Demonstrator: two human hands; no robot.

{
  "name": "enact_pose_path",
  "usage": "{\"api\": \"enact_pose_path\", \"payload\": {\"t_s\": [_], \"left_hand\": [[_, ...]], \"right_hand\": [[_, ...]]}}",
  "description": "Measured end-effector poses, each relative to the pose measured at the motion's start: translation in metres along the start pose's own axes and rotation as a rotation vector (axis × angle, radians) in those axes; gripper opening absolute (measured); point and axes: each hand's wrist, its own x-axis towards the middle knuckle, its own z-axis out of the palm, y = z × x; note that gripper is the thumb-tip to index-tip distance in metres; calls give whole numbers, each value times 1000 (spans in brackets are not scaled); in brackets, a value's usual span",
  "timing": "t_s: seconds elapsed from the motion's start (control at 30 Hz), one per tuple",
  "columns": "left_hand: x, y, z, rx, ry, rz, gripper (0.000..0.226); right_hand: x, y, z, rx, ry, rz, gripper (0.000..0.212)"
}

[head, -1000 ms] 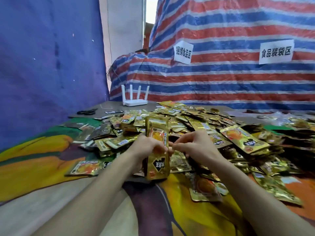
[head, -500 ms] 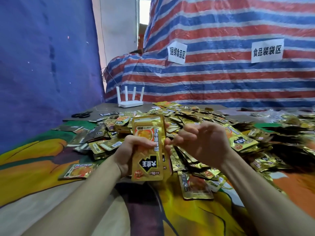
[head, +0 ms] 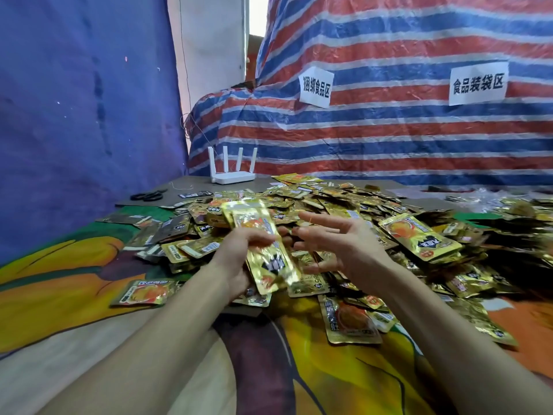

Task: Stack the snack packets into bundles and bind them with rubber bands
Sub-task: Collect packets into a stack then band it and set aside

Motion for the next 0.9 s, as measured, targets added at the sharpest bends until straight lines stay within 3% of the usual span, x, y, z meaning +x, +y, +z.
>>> {"api": "enact_pose_path", "payload": {"t_s": [0.13,0.27,0.33,0.4,0.5,0.57,0.9], "left_hand": [[4,5,2,-258,156,212,22],[1,10,5,-364,229,293,20],[0,11,9,-412,243,257,24],[0,9,11,-413,210,225,19],[1,0,15,-396,127,192,24],[-2,-4,21,-406,88,168,22],[-5,-8,14,-366,-129,150,33]], "right_hand": [[0,9,17,-56,46,4,73],[6,19,45,117,-18,-60,26],[8,23,54,173,11,-125,25],[9,26,61,152,56,-160,32],[10,31,64,60,182,-172,67],[11,33,62,80,238,-178,79],[6,17,44,40,76,-116,54]]}}
